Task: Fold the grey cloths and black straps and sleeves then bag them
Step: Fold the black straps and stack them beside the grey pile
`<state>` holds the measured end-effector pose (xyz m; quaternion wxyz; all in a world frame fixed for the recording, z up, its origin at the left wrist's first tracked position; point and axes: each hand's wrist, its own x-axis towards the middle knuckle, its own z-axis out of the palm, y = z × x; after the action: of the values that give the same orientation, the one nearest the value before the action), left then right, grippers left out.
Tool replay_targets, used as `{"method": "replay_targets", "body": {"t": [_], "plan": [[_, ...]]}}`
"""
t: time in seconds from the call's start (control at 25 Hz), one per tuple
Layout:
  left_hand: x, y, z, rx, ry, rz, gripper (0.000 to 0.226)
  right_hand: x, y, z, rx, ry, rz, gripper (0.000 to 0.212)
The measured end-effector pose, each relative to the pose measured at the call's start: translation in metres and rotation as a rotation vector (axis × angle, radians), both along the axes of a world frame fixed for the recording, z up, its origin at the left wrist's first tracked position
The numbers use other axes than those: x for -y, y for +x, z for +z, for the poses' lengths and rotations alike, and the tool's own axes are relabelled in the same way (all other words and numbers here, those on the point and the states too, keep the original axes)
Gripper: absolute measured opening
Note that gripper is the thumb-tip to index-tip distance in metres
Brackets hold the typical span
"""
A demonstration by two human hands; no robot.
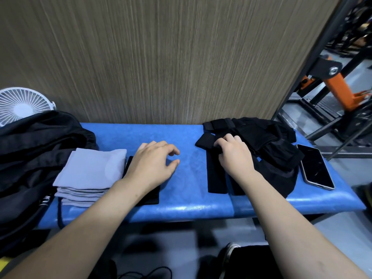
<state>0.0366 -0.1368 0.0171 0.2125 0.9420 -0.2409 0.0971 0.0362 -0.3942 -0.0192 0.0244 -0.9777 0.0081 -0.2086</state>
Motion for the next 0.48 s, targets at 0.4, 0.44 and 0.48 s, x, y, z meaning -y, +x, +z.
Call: {"method": "replay_targets", "body": {"t": [0.4,0.44,0.48], "plan": [[0.003,-0.001,-0.002,-0.011,-0.066,-0.013,0.02,-0.021,-0.008,0.023,0.154,0.194,-0.032,0.01],[0.004,-0.002,-0.002,-0.017,-0.079,-0.011,0.02,-0.026,-0.011,0.028,0.187,0.225,-0.005,0.009],[0.007,-0.002,-0.001,-0.027,-0.104,-0.01,0.02,-0.032,-0.014,0.031,0.226,0.247,0.029,0.008]]}}
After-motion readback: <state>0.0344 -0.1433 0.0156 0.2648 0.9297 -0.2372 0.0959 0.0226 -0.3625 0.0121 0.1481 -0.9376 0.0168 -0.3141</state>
